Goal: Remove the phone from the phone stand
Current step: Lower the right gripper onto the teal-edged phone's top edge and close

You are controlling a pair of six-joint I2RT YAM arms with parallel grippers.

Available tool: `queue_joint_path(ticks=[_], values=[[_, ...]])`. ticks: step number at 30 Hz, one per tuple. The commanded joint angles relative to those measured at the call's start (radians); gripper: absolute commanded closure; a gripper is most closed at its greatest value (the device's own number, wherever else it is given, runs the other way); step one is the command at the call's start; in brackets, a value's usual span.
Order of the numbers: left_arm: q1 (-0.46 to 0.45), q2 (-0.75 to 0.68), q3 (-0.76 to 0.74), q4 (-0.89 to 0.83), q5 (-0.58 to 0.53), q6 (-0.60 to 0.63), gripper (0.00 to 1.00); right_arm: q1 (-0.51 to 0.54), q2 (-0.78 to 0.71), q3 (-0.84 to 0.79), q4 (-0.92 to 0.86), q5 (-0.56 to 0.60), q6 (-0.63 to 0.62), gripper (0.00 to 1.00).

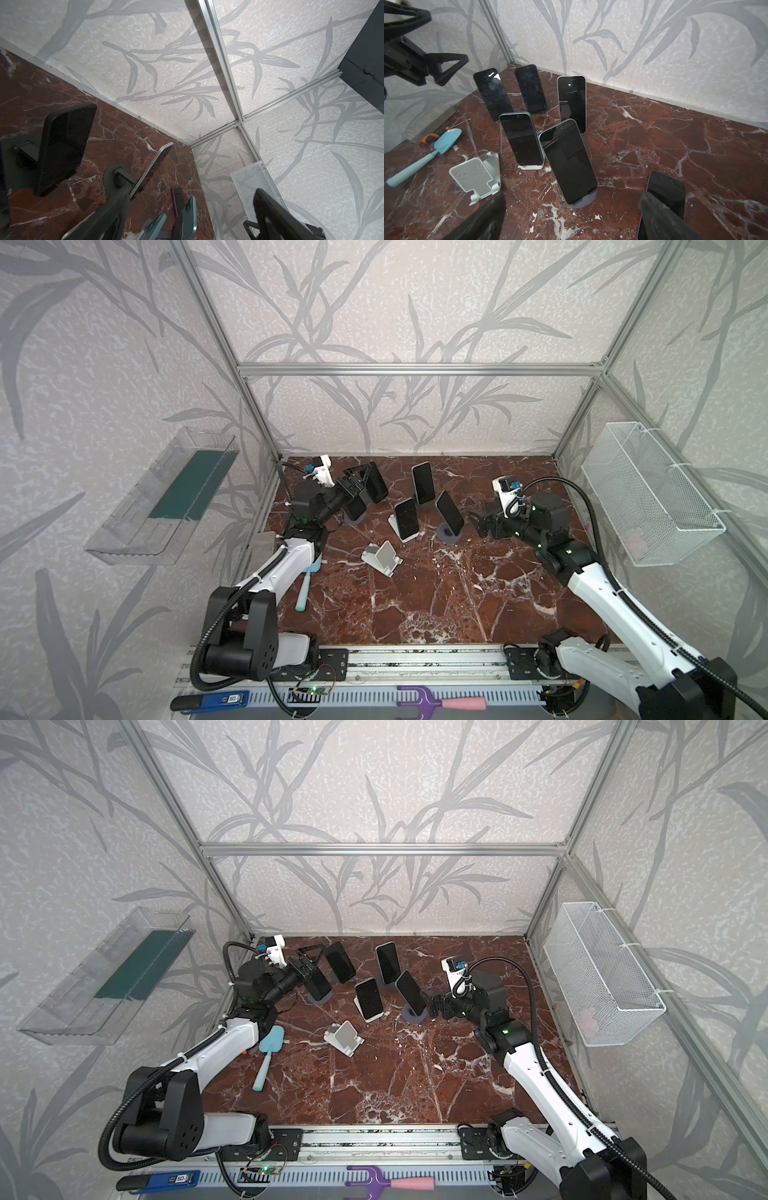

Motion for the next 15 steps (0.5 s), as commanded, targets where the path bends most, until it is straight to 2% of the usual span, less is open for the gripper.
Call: queue_joint_path(ticks=[1, 11, 15], values=[[-0.004, -0.022, 0.032, 0.019, 0.024, 0.028, 0.07, -0.003, 0.006, 0.031, 0.028, -0.103, -0.058, 0.01], [-0.004, 0.004, 0.037, 0.076, 0.062, -0.022, 0.07, -0.024, 0.159, 0.134, -0.008, -0.292, -0.224, 0.01], [-0.004, 0.002, 0.037, 0.090, 0.070, -0.031, 0.07, -0.075, 0.243, 0.160, 0.040, -0.391, -0.224, 0.01]])
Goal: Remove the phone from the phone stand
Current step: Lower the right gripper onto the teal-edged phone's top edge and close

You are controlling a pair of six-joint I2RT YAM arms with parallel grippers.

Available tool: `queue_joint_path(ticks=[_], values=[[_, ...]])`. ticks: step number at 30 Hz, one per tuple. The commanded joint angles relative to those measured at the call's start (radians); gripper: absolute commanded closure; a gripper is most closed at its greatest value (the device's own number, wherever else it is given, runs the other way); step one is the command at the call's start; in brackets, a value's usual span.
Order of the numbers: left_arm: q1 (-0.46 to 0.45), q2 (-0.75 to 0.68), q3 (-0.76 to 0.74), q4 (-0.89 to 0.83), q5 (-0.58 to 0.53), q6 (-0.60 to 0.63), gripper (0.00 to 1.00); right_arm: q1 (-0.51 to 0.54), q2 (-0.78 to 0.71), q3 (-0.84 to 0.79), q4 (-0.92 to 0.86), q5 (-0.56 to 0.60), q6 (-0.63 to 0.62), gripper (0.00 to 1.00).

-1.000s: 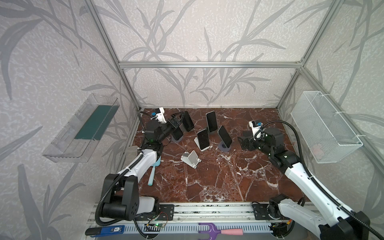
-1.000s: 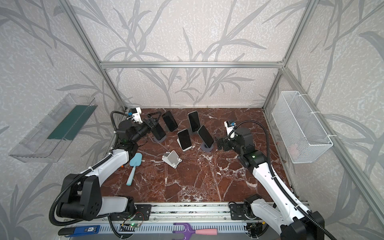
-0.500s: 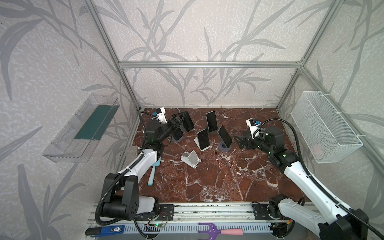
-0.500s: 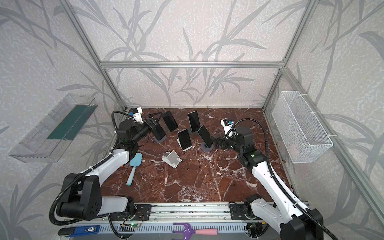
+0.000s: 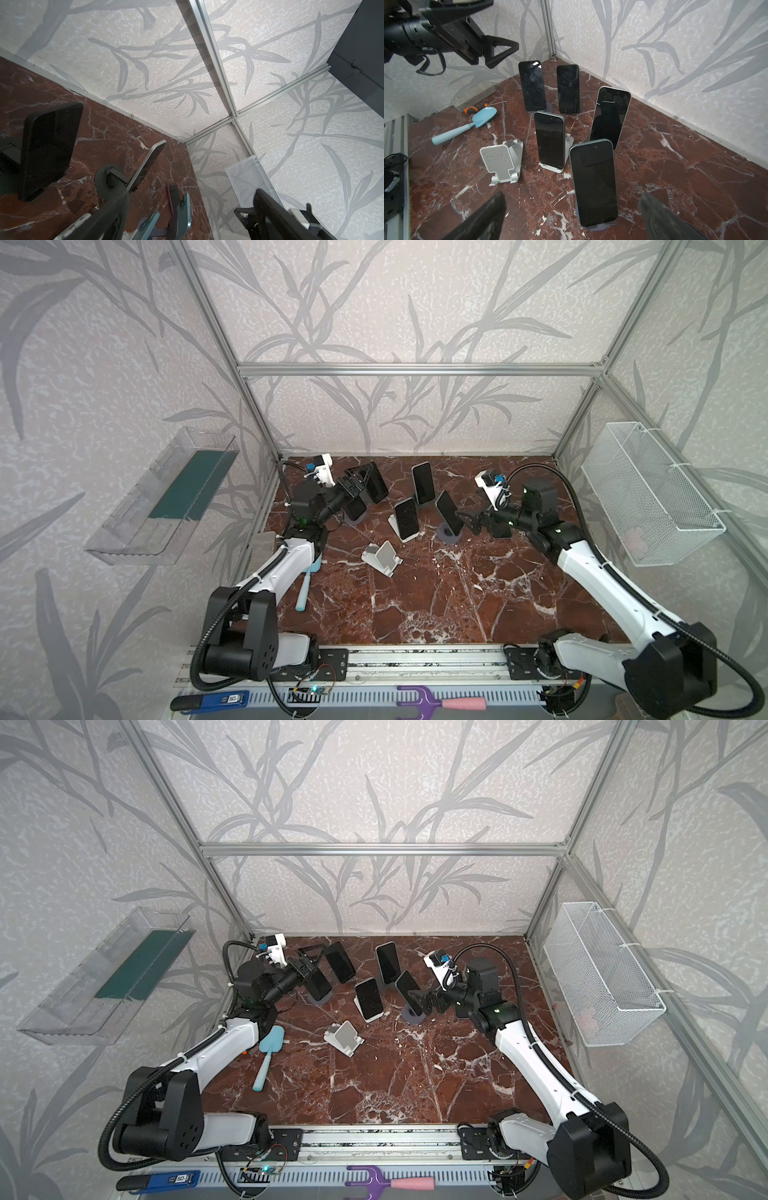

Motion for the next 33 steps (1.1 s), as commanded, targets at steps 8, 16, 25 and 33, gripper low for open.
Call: queue_joint_path(ticks=[8, 16, 25, 33], values=[[-0.002, 0.002, 0.042, 0.064, 0.045, -0.022, 0.06, -0.052, 0.190, 0.084, 0.104, -0.119, -0.053, 0.01], [-0.002, 0.004, 0.041, 0.065, 0.041, -0.014, 0.06, -0.066, 0.305, 0.160, 0.066, -0.139, -0.097, 0.01], [-0.002, 0.007, 0.041, 0.065, 0.047, -0.004, 0.05, -0.067, 0.400, 0.222, 0.049, -0.173, -0.102, 0.01], [-0.002, 0.018, 0.043, 0.075, 0.057, -0.013, 0.05, -0.058, 0.475, 0.258, 0.053, -0.210, -0.076, 0.01]])
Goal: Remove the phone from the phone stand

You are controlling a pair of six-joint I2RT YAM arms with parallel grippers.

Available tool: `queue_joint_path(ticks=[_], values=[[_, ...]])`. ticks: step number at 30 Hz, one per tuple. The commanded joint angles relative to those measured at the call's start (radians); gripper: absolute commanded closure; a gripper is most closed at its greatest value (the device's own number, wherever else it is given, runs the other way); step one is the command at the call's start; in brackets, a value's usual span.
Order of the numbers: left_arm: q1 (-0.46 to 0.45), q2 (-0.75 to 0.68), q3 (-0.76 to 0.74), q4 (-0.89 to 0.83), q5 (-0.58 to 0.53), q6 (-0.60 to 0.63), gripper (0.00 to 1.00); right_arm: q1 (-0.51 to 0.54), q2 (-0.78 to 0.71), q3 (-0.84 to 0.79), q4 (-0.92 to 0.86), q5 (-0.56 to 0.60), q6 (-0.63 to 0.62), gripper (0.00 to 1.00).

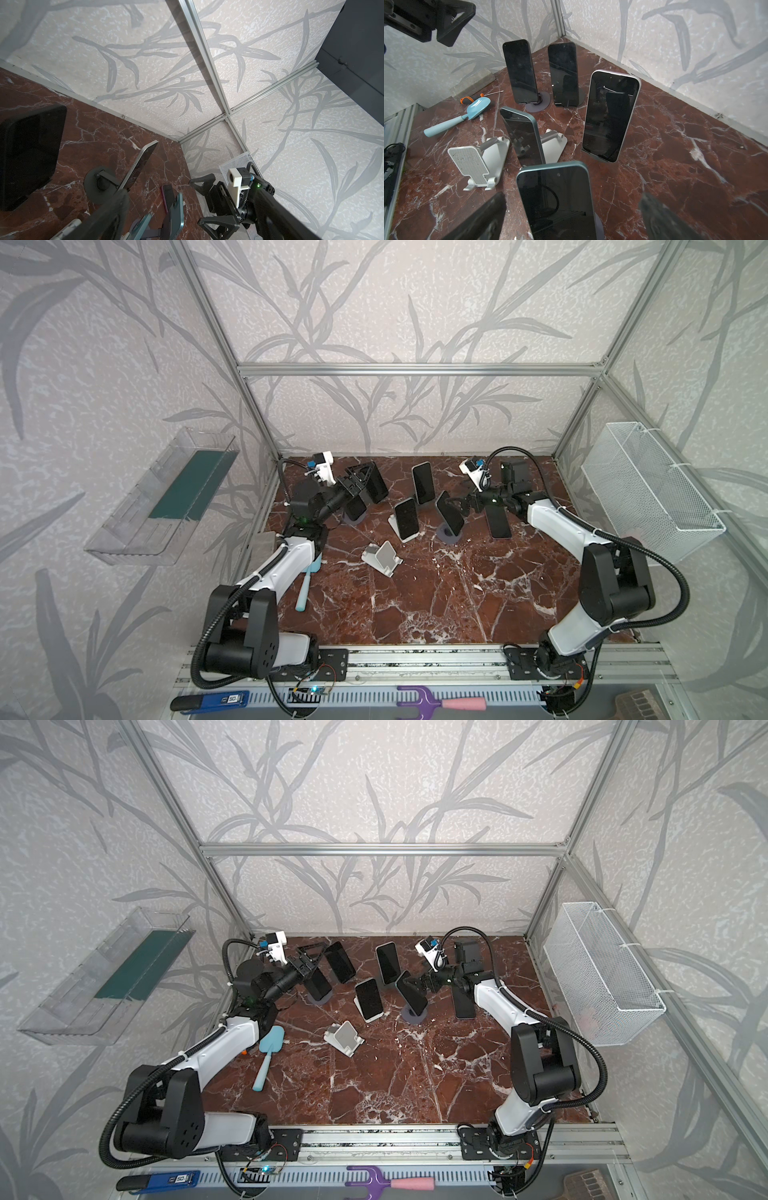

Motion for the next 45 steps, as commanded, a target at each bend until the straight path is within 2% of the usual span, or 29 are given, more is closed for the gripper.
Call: queue_joint_path(ticks=[1, 6, 18, 30, 39, 45], values=[[-0.002, 0.004, 0.030, 0.047, 0.023, -0.004, 0.06, 0.009, 0.028, 0.030, -0.005, -0.027, 0.007, 0.01], [-0.002, -0.042, 0.004, 0.065, -0.014, 0.012, 0.06, 0.020, 0.061, 0.043, 0.001, -0.037, 0.016, 0.01], [0.009, -0.032, 0.008, 0.104, 0.010, -0.012, 0.06, 0.031, 0.095, 0.062, -0.033, -0.082, 0.005, 0.01], [0.015, -0.027, 0.006, 0.115, 0.012, -0.024, 0.06, 0.055, 0.114, 0.076, -0.072, -0.043, -0.039, 0.01], [0.019, -0.030, 0.007, 0.119, 0.012, -0.024, 0.06, 0.078, 0.133, 0.108, -0.130, 0.037, -0.100, 0.01], [0.023, -0.027, 0.005, 0.123, 0.011, -0.032, 0.06, 0.089, 0.129, 0.085, -0.079, 0.090, -0.102, 0.01]])
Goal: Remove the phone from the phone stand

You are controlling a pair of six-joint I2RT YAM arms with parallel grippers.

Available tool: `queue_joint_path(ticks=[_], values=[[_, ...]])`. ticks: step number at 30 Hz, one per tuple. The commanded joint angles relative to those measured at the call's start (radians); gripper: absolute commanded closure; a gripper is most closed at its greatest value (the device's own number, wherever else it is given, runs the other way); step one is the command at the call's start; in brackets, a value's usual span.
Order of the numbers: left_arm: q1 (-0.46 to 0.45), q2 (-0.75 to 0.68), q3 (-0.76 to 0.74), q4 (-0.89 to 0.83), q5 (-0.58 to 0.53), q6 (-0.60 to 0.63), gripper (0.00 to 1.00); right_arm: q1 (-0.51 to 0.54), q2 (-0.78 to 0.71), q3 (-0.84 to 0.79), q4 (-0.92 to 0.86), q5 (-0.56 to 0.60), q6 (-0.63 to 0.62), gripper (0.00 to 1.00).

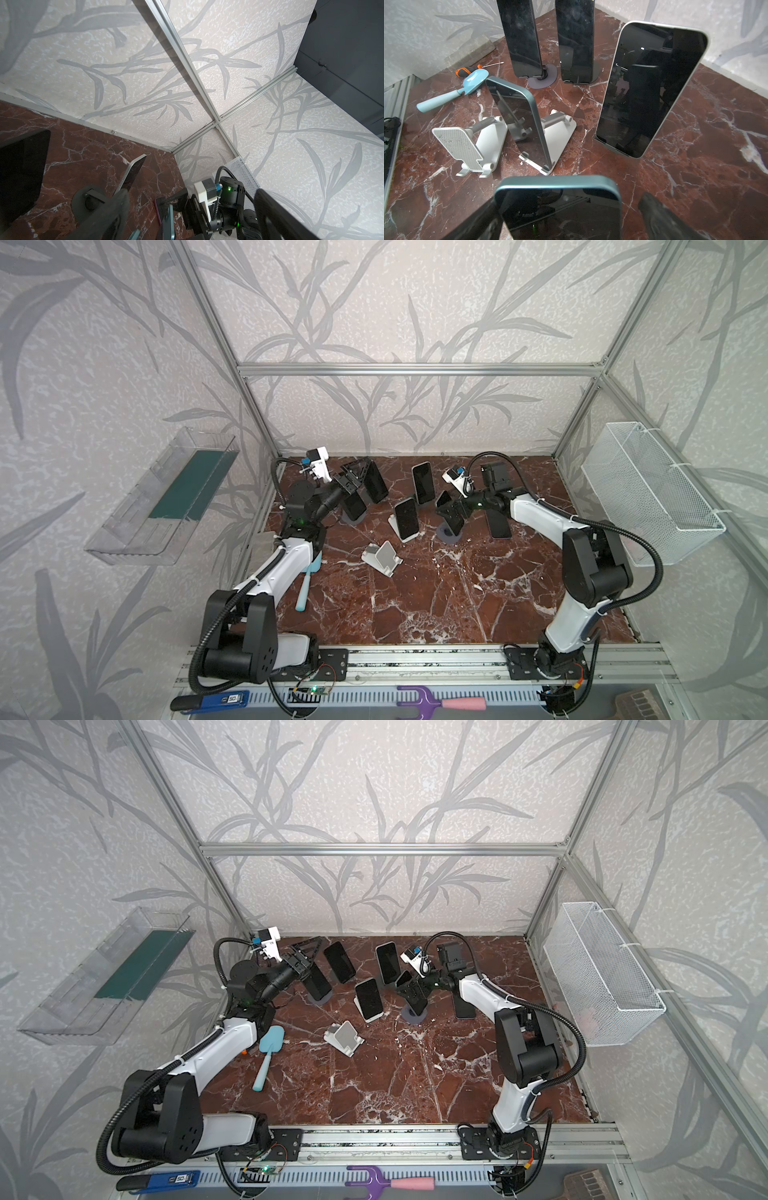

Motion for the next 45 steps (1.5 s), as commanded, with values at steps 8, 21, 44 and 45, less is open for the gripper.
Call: queue_joint_path(ticks=[8, 21, 44, 45], values=[[0.010, 0.000, 0.004, 0.054, 0.020, -0.029, 0.06, 0.016, 0.009, -0.001, 0.040, 0.056, -0.018, 0.02], [0.023, 0.011, 0.004, 0.081, 0.027, -0.058, 0.06, 0.016, 0.009, -0.017, 0.026, 0.048, -0.020, 0.10], [0.025, 0.003, 0.002, 0.106, 0.030, -0.074, 0.06, 0.034, -0.083, -0.067, 0.071, 0.085, 0.042, 0.26], [0.025, 0.002, 0.002, 0.108, 0.030, -0.074, 0.06, 0.034, -0.083, -0.071, 0.077, 0.088, 0.045, 0.26]])
